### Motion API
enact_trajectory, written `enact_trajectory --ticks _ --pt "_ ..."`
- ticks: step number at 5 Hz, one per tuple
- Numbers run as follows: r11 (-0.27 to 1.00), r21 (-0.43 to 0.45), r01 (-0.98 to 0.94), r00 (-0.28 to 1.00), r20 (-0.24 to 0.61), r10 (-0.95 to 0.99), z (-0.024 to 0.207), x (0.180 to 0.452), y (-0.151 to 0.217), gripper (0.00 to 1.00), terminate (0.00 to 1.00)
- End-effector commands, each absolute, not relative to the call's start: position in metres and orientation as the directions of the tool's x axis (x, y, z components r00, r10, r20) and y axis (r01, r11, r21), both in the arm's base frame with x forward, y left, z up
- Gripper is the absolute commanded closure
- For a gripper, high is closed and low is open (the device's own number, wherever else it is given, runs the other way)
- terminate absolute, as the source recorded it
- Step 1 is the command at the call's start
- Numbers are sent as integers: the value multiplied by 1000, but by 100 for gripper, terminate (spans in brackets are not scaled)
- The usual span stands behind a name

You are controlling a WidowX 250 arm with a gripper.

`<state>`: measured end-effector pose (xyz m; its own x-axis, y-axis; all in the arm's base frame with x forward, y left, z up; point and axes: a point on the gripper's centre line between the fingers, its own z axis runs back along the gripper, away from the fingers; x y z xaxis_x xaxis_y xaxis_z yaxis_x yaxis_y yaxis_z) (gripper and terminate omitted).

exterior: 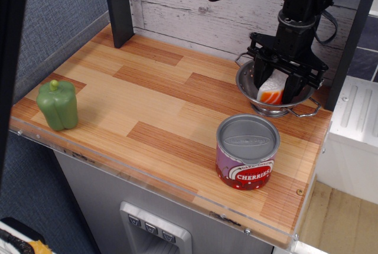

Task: Move the white and orange container to the front right of the green vegetable.

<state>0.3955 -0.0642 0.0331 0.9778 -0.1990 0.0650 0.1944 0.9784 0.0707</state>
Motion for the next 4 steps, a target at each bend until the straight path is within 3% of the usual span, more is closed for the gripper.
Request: enact_trajectory --ticks 1,2,3,4 --pt "984 95 153 973 161 -167 73 395 -55 100 0" --pt "986 117 118 964 226 -142 90 385 -47 100 0" --pt "979 186 81 966 229 -123 109 372 -32 100 0" --pt "982 187 14 971 232 -58 108 365 -3 100 0"
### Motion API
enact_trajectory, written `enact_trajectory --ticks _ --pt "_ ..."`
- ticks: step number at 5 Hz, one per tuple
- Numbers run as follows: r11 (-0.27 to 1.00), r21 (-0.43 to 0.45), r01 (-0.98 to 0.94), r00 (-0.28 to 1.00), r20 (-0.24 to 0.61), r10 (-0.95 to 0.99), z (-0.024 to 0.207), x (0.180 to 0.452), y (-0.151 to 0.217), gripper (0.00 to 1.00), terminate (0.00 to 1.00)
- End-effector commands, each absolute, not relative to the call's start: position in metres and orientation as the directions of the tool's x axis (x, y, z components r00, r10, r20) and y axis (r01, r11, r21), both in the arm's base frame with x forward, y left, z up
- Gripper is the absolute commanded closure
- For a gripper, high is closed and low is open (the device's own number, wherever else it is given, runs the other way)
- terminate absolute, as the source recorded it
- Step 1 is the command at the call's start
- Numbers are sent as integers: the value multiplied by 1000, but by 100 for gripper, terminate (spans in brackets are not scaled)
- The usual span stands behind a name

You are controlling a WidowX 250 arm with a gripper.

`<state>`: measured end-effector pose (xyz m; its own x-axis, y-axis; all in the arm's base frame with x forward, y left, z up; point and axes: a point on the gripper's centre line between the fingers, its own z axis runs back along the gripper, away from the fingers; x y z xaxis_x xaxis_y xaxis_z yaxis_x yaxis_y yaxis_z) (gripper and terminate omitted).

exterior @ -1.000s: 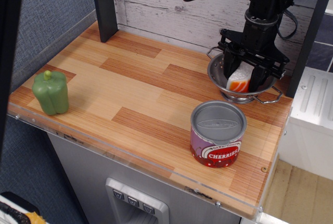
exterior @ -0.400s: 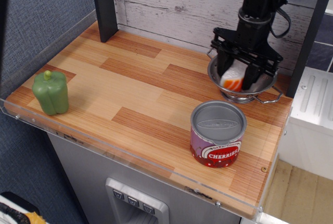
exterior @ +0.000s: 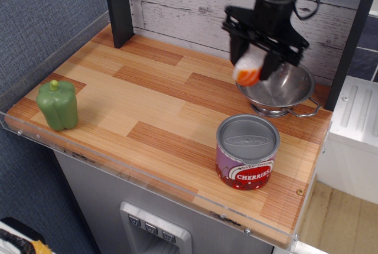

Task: Move the white and orange container to the front right of the green vegetable.

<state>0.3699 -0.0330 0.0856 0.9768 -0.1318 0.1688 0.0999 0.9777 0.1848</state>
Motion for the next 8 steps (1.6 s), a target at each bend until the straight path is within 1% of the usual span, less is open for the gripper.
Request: enact_trajectory --ticks 1,3,4,5,6,7,8 --pt "977 200 -76 976 214 32 108 363 23 100 0" --pt "948 227 -223 971 140 195 94 349 73 100 0" --pt "932 203 -302 951 124 281 84 337 95 100 0" --pt "914 204 -350 936 105 335 77 328 107 100 0" --pt "888 192 -418 908 122 401 66 320 121 100 0" --pt "865 199 -460 887 138 440 59 319 126 100 0" --pt "847 177 -502 864 152 480 52 323 130 100 0"
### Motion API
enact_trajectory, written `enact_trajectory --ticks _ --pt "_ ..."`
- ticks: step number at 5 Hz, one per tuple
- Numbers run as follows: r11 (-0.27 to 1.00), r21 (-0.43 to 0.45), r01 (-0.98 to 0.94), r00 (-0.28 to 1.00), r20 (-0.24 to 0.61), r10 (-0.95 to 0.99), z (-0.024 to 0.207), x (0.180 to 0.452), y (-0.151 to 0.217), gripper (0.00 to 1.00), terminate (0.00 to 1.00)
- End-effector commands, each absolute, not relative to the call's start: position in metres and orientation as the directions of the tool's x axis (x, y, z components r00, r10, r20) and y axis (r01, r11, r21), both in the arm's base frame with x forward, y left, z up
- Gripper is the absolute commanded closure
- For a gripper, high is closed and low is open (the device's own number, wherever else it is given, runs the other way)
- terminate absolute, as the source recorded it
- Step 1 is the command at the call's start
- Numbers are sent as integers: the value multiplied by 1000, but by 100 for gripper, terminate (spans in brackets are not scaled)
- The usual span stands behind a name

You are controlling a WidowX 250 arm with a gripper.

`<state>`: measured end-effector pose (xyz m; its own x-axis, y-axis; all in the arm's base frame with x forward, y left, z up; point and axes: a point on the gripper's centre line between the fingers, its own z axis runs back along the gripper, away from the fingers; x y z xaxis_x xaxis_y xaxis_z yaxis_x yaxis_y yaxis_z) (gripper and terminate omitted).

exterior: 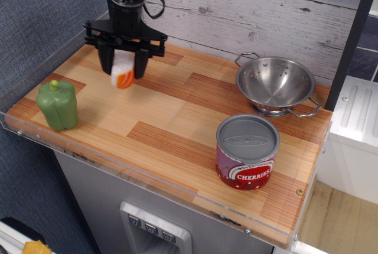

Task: Move the white and orange container to the front right of the green vegetable.

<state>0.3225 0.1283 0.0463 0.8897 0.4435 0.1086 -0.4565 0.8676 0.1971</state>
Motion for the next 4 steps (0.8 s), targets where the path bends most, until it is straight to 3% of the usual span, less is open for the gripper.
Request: enact_trajectory --ticks 1,2,3,4 --pt "821 144 -552 832 156 532 45 322 140 100 0" --pt "816 124 -564 824 153 546 43 320 142 100 0" --pt "821 86 -565 821 154 549 42 319 143 0 0" --pt "826 97 -555 829 147 539 41 319 142 0 0"
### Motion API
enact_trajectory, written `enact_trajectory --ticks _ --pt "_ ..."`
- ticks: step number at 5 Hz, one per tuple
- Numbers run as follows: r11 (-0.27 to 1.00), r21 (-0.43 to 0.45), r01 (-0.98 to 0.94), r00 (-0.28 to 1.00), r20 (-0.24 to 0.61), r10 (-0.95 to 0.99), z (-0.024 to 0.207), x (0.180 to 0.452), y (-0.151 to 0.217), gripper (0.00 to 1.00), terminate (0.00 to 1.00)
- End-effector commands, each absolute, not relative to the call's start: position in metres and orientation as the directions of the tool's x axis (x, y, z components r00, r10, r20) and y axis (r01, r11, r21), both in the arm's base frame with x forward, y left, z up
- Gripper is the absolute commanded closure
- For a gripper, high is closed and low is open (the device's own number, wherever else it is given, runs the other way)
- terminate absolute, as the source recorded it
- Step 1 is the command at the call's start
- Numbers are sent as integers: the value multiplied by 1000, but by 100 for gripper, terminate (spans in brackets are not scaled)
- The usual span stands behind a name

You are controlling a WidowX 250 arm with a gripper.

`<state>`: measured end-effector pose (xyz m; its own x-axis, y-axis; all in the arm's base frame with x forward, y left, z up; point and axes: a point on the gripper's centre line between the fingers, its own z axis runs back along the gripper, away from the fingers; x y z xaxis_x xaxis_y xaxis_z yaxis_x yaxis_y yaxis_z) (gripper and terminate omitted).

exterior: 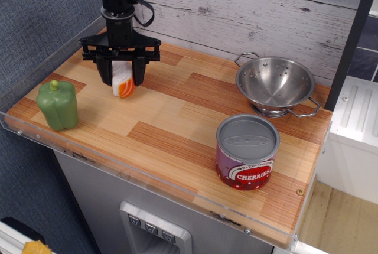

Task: Move the white and orange container to the front right of the green vegetable.

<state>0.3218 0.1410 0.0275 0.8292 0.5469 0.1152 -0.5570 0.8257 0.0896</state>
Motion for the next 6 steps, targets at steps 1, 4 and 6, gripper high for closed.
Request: enact_trajectory --ticks 1,4,6 --pt "835 83 -545 836 139 531 42 319 142 0 0" --pt "854 211 -475 874 226 430 89 335 112 0 0" --pt "916 234 -325 940 186 286 116 370 88 0 0"
